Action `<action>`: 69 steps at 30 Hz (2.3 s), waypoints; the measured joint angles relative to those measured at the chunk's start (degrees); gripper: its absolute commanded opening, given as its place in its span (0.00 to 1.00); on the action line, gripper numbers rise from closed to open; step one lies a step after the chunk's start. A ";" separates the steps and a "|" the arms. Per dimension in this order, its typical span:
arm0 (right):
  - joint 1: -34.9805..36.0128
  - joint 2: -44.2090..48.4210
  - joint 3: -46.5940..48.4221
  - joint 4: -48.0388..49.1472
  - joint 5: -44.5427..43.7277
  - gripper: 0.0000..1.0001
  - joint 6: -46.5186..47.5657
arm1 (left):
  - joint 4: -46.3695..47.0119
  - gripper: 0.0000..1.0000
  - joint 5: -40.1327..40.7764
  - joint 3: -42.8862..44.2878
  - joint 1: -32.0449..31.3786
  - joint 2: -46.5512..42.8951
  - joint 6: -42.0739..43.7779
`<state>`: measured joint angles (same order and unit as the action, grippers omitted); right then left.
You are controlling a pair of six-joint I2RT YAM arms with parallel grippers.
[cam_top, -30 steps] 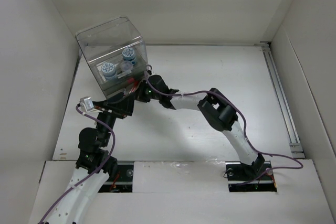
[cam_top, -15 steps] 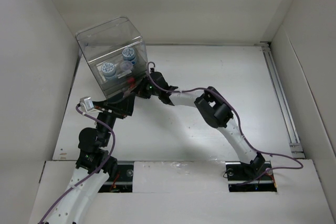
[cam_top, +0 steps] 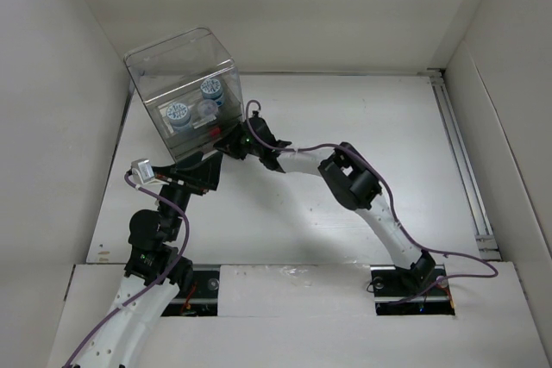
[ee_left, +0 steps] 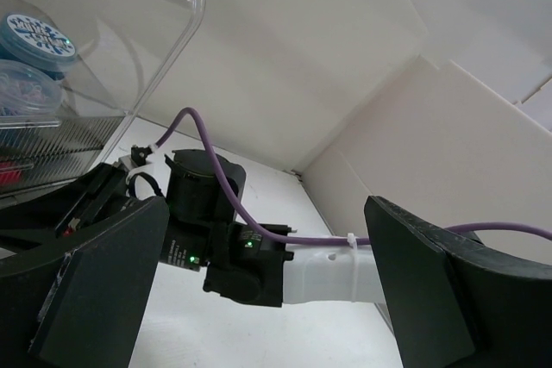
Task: Sort the stationery into containers
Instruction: Close the drawer in the storage box, then reset both arms
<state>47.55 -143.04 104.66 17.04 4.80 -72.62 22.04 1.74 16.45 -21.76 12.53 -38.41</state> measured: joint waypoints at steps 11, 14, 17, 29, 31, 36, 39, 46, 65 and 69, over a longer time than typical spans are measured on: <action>0.00 -1.36 0.74 0.11 -2.95 0.37 -4.44 | 0.00 0.97 0.04 0.00 0.00 0.00 0.00; 0.00 -1.66 0.74 0.15 -3.17 0.40 -5.27 | 0.00 0.97 0.04 0.00 0.00 0.00 0.00; 0.00 -1.84 0.74 0.13 -3.34 0.46 -5.86 | 0.00 0.97 0.04 0.00 0.00 0.00 0.00; 0.07 0.15 -6.16 6.91 -2.43 0.55 -7.37 | 0.00 0.97 0.04 0.00 0.00 0.00 0.00; 0.04 3.19 -11.08 8.41 -1.84 0.58 -7.28 | 0.00 0.97 0.04 0.00 0.00 0.00 0.00; 0.04 14.01 -24.63 9.33 -0.31 0.69 -5.18 | -0.02 0.97 0.39 0.00 0.00 0.00 0.00; 0.04 22.12 -31.95 9.14 -0.48 1.00 -2.95 | -0.07 0.97 0.68 0.00 0.00 0.02 0.00; 0.04 42.36 -44.09 1.99 -7.30 1.00 4.26 | -0.13 1.00 3.04 0.00 0.00 1.88 -0.28; -5.22 77.31 -64.72 -18.01 -23.06 1.00 11.65 | -17.42 1.00 21.24 3.85 0.00 2.75 -5.81; -5.75 82.09 -67.21 -18.38 -22.99 1.00 10.91 | -22.10 1.00 24.83 5.14 0.00 0.68 -7.72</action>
<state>41.80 -60.95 37.45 -1.34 -18.20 -61.71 -0.05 26.57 21.58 -21.76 13.21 -46.13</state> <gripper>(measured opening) 0.998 0.997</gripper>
